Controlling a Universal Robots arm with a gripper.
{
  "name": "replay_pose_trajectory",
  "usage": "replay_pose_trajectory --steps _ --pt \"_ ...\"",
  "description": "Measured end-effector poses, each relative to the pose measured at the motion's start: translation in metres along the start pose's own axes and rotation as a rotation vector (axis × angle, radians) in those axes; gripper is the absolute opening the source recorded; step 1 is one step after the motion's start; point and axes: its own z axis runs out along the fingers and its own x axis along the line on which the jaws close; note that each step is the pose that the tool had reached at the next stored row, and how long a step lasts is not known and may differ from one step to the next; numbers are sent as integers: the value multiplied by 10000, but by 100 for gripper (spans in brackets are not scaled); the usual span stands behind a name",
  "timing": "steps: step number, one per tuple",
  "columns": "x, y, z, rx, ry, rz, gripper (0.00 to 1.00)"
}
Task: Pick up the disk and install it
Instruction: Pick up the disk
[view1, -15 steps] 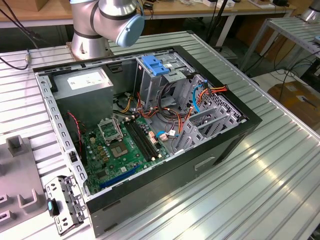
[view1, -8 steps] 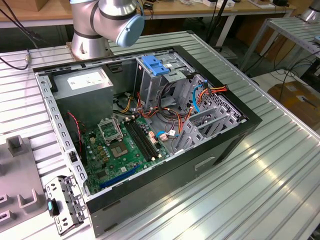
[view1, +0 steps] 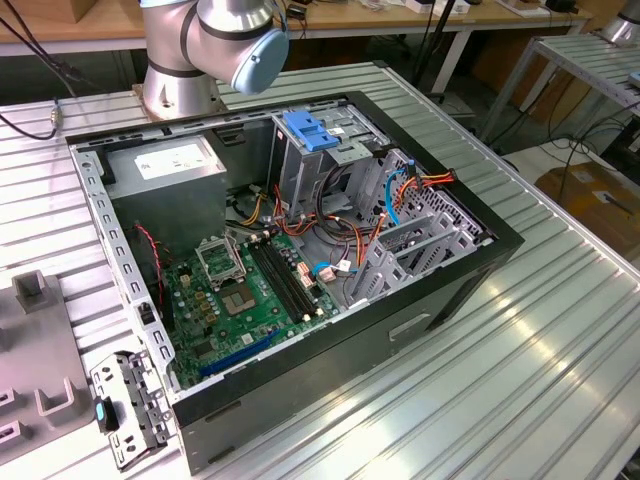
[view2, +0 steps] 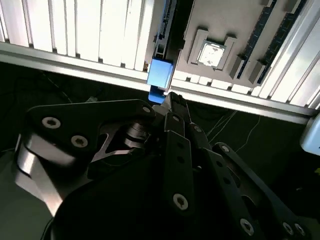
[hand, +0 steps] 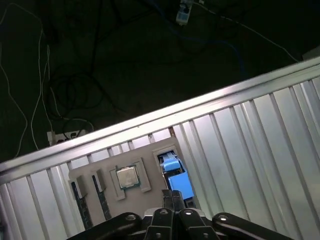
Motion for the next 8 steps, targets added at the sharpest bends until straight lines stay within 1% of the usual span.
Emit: replay_pose_trajectory --steps 1,4,8 --pt "0 0 0 6 11 -271 11" --pt "0 0 0 17 35 -839 11" --pt "0 0 0 26 53 -1271 11"
